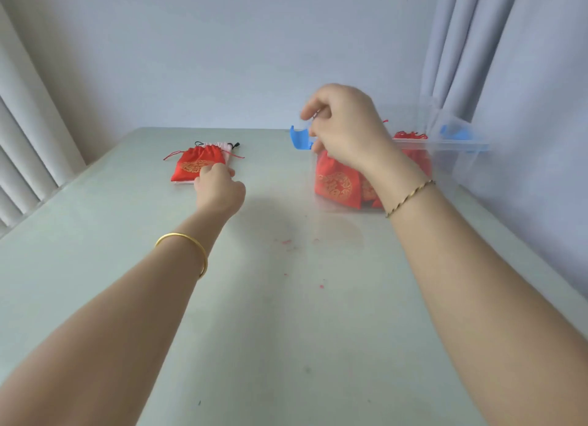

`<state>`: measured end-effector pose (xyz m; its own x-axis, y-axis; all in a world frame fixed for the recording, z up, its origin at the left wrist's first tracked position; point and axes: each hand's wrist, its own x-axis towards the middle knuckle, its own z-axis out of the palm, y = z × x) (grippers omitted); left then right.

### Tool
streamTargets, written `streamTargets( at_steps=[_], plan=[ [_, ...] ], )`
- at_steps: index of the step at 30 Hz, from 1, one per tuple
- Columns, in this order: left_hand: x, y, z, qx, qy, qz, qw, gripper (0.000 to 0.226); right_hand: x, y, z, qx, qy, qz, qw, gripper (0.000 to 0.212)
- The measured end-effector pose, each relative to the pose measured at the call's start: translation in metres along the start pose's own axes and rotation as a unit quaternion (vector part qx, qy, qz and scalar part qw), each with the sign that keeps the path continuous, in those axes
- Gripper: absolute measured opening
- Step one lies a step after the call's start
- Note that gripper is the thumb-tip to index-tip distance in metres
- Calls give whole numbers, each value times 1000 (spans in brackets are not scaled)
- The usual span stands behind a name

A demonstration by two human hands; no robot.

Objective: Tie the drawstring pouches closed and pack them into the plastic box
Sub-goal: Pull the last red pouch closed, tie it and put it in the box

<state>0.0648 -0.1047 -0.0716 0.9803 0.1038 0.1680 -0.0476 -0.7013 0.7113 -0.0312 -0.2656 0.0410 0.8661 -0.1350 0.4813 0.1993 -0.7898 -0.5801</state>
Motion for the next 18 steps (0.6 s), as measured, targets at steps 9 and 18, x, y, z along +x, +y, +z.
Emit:
streamTargets(
  at_steps=[9, 18],
  plan=[
    [59, -38, -4, 246, -37, 72, 966, 49, -14, 16, 76, 19, -138, 37, 990, 25],
    [58, -50, -13, 296, -115, 83, 945, 48, -28, 43, 95, 52, -138, 110, 983, 23]
  ],
)
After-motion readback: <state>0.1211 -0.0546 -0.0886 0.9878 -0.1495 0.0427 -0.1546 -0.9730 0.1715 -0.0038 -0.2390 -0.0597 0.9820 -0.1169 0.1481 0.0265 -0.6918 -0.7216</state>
